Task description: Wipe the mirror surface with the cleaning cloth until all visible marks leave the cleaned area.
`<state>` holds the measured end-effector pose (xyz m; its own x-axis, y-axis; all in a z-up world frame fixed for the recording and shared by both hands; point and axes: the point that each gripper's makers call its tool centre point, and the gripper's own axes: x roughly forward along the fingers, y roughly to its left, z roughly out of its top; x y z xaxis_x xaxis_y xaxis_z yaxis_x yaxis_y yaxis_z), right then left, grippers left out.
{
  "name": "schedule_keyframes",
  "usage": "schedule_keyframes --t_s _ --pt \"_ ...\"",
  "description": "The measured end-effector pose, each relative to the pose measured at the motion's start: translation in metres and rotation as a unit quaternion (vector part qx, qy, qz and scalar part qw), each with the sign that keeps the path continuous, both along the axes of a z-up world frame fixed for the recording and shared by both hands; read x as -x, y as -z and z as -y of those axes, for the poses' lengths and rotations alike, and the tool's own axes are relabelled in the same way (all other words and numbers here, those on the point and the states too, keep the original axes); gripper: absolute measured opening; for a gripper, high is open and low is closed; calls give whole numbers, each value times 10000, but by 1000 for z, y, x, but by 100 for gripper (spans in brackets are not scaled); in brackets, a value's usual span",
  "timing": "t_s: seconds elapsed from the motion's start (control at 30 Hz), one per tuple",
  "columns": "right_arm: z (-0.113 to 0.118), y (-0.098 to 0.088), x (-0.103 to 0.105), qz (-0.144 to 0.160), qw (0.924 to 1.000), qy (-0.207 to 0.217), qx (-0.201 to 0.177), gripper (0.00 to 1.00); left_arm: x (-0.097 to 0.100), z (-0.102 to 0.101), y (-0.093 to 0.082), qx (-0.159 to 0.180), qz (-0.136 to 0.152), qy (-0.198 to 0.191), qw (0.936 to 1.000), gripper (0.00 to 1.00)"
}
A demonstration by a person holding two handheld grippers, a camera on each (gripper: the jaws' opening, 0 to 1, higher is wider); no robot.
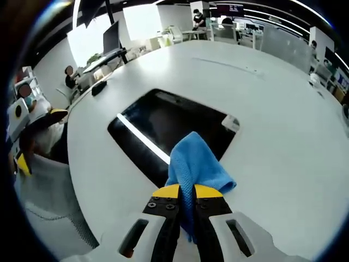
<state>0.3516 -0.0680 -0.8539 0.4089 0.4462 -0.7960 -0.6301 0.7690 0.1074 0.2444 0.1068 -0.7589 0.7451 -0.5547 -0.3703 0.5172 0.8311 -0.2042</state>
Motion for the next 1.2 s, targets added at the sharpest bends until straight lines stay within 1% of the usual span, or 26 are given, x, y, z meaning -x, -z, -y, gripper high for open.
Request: schedule_keyframes --t_s 0.33,0.63,0.97,1.2 --pt "-1 -1 3 -2 10000 -12 26 3 1 1 0 -7 -3 15 10000 98" --pt "-3 -2 6 24 9999 -116 87 3 1 0 -1 18 4 27 10000 98" --pt "-1 0 1 24 9998 -154 109 3 1 1 0 43 -20 54 10000 97" --pt "-3 0 1 34 9997 -207 144 3 1 1 0 37 -26 60 10000 97"
